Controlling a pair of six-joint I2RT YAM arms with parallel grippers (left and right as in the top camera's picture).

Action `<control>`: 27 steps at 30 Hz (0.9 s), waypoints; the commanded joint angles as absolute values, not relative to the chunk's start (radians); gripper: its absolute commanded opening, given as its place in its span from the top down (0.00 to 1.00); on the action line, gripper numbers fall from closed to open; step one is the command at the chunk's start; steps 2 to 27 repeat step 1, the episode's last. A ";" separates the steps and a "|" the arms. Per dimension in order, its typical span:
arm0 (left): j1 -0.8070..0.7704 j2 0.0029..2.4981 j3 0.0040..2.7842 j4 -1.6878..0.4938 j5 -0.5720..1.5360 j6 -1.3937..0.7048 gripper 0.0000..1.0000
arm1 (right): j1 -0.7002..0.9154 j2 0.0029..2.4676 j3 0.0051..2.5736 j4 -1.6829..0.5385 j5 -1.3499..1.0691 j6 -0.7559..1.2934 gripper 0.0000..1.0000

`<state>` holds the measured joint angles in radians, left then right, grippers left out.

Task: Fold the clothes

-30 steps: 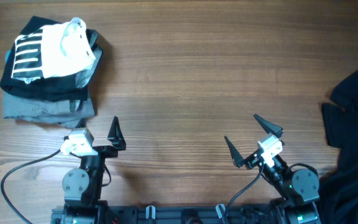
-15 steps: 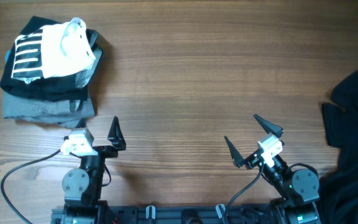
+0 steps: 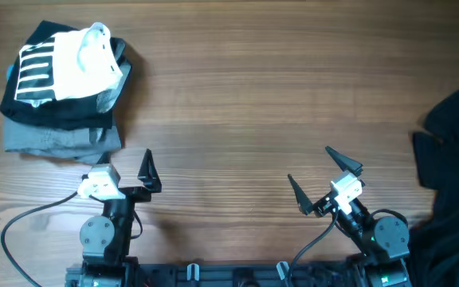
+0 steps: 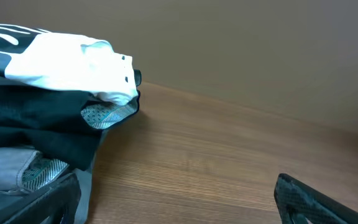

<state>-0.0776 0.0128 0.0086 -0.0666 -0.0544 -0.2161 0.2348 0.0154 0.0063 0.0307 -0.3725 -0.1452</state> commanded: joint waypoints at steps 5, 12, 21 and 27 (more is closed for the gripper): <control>-0.081 0.007 0.006 -0.068 -0.046 -0.225 0.00 | 0.231 0.005 0.005 0.033 -0.365 -0.131 0.00; -0.081 0.007 0.006 -0.068 -0.046 -0.225 0.00 | 0.231 0.005 0.005 0.033 -0.365 -0.131 0.00; -0.081 0.007 0.006 -0.068 -0.046 -0.225 0.00 | 0.231 0.005 0.005 0.033 -0.365 -0.131 0.00; -0.081 0.007 0.006 -0.068 -0.046 -0.225 0.00 | 0.231 0.005 0.005 0.033 -0.365 -0.131 0.00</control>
